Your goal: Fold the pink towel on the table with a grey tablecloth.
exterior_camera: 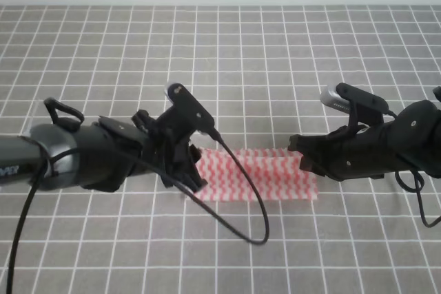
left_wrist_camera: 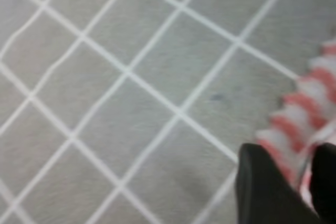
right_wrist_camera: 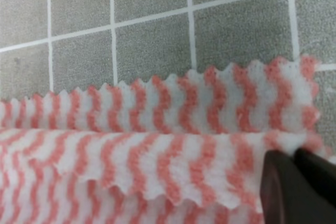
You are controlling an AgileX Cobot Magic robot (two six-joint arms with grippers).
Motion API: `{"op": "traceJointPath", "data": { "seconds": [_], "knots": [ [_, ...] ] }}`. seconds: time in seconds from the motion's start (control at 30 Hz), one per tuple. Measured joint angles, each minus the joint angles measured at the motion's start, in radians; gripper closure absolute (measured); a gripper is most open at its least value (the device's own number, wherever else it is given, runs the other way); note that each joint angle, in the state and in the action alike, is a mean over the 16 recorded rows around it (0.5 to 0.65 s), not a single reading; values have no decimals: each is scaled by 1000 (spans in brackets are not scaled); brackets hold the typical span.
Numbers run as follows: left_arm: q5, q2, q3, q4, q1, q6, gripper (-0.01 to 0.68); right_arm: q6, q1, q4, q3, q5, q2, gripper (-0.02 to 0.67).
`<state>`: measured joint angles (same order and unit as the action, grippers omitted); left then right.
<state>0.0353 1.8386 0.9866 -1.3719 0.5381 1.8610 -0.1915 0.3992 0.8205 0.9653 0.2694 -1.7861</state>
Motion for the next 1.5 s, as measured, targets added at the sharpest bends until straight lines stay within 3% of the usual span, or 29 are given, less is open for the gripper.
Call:
{"op": "traceJointPath", "data": {
  "seconds": [0.13, 0.3, 0.67, 0.9, 1.5],
  "knots": [
    [39, -14, 16, -28, 0, 0, 402, -2, 0, 0, 0, -1, 1, 664],
    [69, -46, 30, -112, 0, 0, 385, -3, 0, 1, 0, -3, 1, 664],
    [-49, -101, -12, -319, 0, 30, 534, -3, 0, 2, 0, -7, 1, 664],
    [-184, -90, -76, -296, 0, 89, 635, -4, -1, 4, 0, -8, 2, 664],
    [-340, 15, -41, -244, 0, 185, 666, -3, 0, 7, 0, -9, 1, 664]
  ]
}}
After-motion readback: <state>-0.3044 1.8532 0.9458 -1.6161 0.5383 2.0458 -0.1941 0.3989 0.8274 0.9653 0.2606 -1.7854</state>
